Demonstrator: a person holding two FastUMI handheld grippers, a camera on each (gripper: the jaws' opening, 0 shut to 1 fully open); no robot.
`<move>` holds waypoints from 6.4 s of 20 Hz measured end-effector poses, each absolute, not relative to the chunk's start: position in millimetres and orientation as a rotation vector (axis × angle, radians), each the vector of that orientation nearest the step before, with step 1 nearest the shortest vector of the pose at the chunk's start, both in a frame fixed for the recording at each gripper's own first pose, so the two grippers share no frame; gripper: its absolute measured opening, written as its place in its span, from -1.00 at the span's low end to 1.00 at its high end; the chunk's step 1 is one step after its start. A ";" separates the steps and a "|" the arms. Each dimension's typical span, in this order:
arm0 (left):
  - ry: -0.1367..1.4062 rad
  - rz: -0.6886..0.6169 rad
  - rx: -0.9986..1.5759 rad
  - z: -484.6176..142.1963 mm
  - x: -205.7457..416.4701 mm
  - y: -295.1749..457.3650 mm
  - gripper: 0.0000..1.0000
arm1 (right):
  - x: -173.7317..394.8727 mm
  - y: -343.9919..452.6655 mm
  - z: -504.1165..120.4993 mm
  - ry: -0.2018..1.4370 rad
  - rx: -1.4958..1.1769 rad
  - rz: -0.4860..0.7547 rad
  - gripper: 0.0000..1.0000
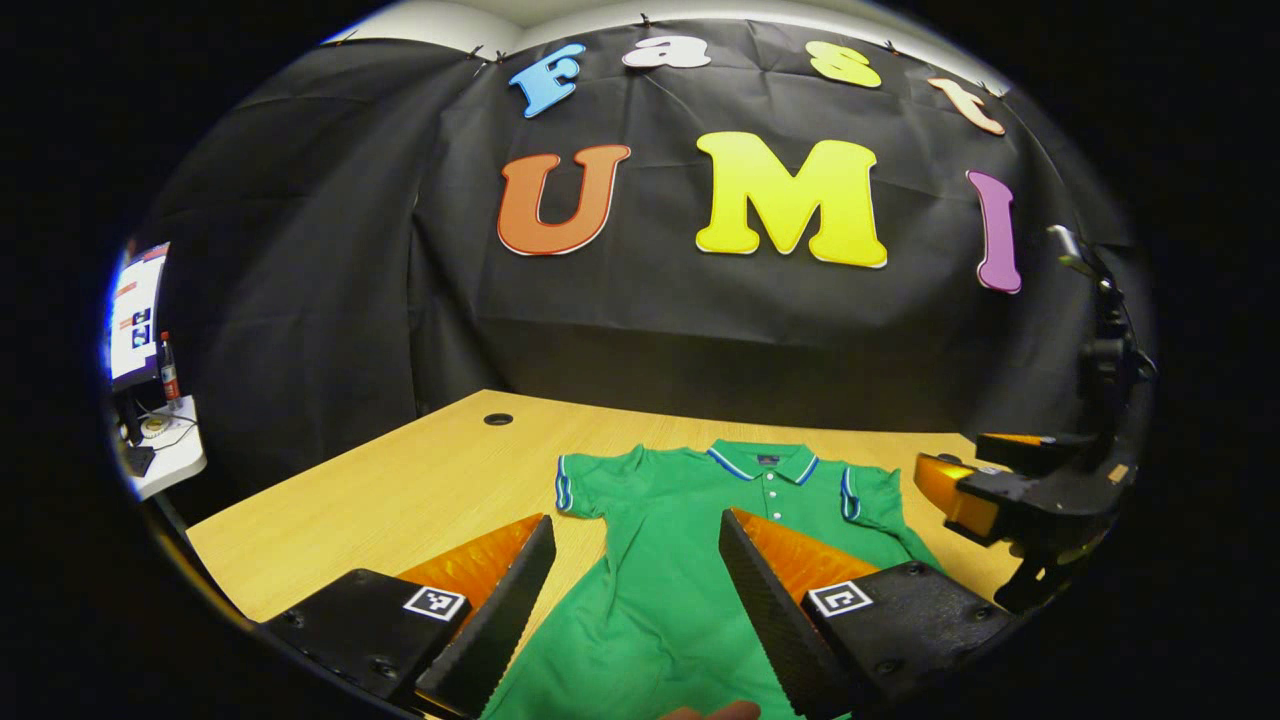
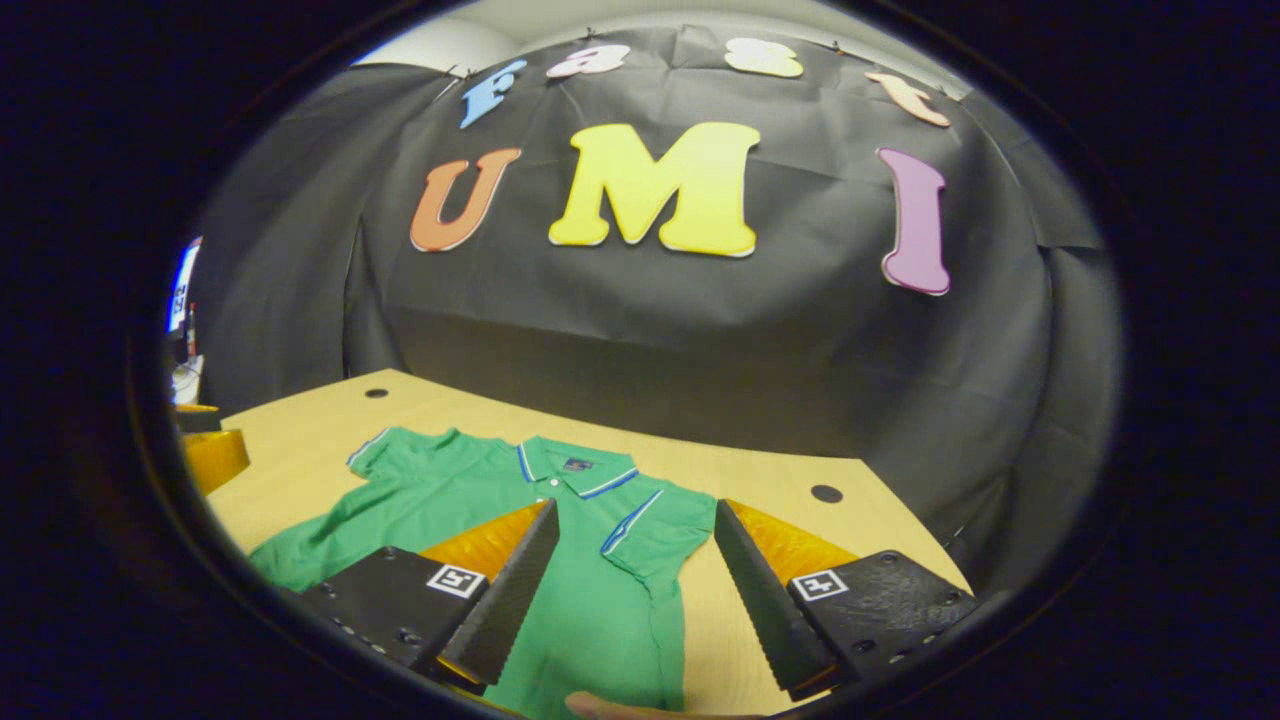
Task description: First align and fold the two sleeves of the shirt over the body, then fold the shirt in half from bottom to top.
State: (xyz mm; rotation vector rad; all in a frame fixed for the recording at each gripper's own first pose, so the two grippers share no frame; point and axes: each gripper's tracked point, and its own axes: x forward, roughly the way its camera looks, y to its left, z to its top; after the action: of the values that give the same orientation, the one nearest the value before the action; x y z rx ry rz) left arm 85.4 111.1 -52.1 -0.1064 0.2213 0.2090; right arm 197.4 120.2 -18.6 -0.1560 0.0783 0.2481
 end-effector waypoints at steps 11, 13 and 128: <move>0.344 0.198 -0.142 -76.3 188.2 199.5 1.00 | 74.9 42.4 -6.4 -0.025 -0.046 0.191 0.91; 0.421 0.195 -0.147 -106.1 207.5 215.5 1.00 | 65.1 29.2 -4.7 -0.070 -0.034 0.174 0.91; 0.206 0.013 -0.140 -62.9 59.8 135.9 -0.86 | 86.3 62.0 -52.9 0.109 -0.002 0.243 -0.99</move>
State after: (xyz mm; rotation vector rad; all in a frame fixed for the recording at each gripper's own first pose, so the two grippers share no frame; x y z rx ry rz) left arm 59.8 135.9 -62.9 -0.1398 0.2062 0.0131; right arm 86.3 62.0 -52.9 -0.0019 0.1092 0.2431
